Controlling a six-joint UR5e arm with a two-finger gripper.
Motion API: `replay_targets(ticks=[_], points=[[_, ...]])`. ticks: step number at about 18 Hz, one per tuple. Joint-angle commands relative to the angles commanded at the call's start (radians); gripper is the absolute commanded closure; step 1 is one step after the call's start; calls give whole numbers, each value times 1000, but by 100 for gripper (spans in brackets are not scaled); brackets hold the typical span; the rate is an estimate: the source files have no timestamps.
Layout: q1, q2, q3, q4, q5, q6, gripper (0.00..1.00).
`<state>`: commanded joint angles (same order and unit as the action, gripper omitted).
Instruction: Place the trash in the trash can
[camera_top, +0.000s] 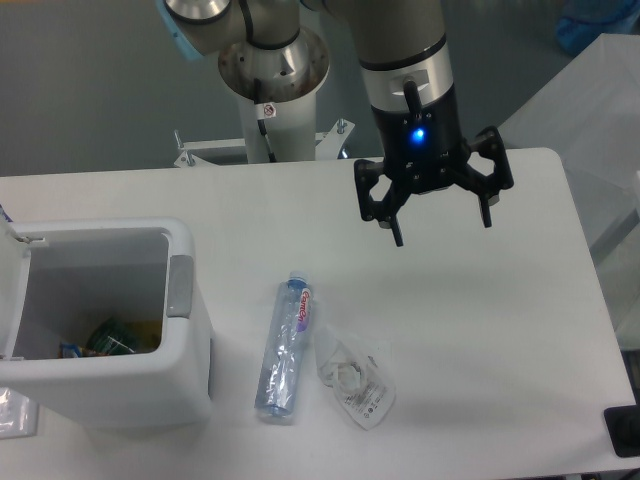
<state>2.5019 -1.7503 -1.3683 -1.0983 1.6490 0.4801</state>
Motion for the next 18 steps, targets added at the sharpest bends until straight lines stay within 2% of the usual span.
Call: replay_targets(ticks=[9, 12, 16, 18], points=[[0, -8, -3, 3, -20, -8, 0], [5, -28, -11, 58, -25, -18, 0], [3, -38, -44, 70, -23, -21, 0], [6, -69, -44, 87, -25, -31, 0]])
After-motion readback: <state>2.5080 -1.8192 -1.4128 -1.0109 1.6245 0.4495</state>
